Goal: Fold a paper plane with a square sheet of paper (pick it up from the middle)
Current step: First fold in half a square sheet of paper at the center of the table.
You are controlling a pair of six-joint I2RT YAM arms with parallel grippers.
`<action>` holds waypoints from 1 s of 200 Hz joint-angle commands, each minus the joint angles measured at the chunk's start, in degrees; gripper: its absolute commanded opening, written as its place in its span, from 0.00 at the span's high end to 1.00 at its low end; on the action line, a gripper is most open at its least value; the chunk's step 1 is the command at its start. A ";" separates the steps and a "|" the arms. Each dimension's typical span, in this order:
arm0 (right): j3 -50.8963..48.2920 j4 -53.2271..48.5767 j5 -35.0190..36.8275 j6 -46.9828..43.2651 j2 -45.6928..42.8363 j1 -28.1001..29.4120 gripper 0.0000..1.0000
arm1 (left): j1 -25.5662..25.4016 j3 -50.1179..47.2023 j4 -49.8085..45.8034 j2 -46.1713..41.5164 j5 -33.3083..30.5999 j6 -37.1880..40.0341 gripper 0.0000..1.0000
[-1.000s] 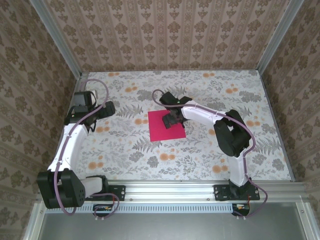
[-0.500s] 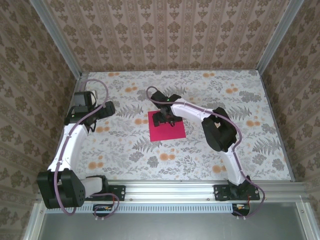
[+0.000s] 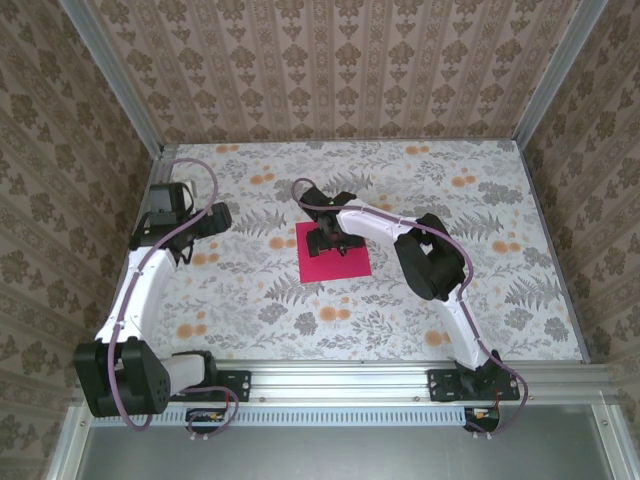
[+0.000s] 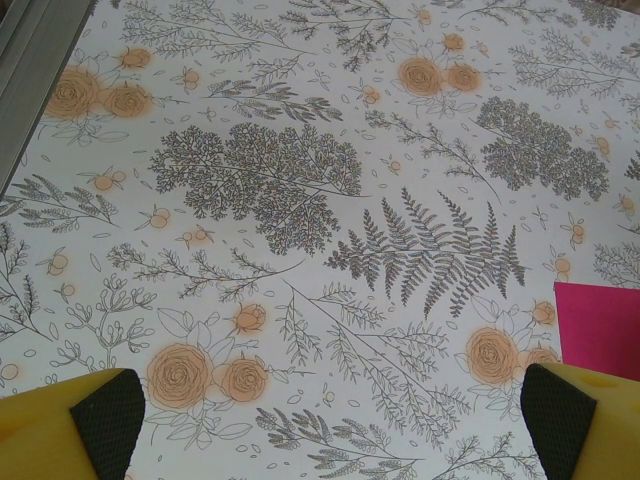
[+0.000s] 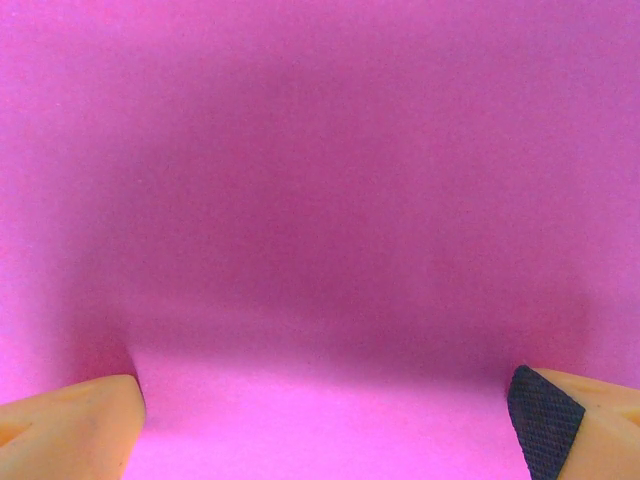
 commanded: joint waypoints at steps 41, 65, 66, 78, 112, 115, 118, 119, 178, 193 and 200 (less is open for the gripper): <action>-3.60 -0.95 -0.16 1.25 3.56 0.19 0.07 | -0.46 -0.51 -0.62 0.31 0.57 0.09 0.00; -4.54 -0.27 -0.92 1.10 3.41 0.16 0.07 | -0.50 -0.50 -0.79 0.24 0.42 0.06 0.00; -4.55 -0.21 -0.99 1.06 3.40 0.16 0.07 | -0.50 -0.53 -0.79 0.26 0.45 0.05 0.00; -4.75 0.09 -1.53 1.05 3.40 0.06 0.08 | -0.50 -0.51 -0.84 0.34 0.43 0.11 0.00; -5.20 0.39 -2.02 1.13 3.21 -0.11 0.13 | -0.50 -0.30 -1.05 0.37 0.27 0.11 0.00; -5.26 0.40 -2.02 1.16 3.22 -0.15 0.14 | -0.50 -0.29 -1.05 0.37 0.26 0.06 0.00; -5.21 0.38 -2.02 1.12 3.23 -0.11 0.15 | -0.50 -0.34 -1.11 0.37 0.29 0.05 0.00; -5.24 0.38 -2.07 1.12 3.23 -0.16 0.15 | -0.50 -0.36 -1.17 0.37 0.29 0.09 0.00; -4.82 -0.14 -0.89 0.98 2.58 -0.42 0.23 | -0.54 -0.23 -1.29 0.46 0.16 0.11 0.00; -3.85 -0.69 -0.60 0.72 1.38 -0.39 0.22 | -0.58 -0.21 -1.23 0.50 0.13 -0.04 0.00; -3.56 -0.68 -0.54 0.61 0.66 -0.37 0.22 | -0.67 -0.24 -1.24 0.54 0.20 -0.03 0.00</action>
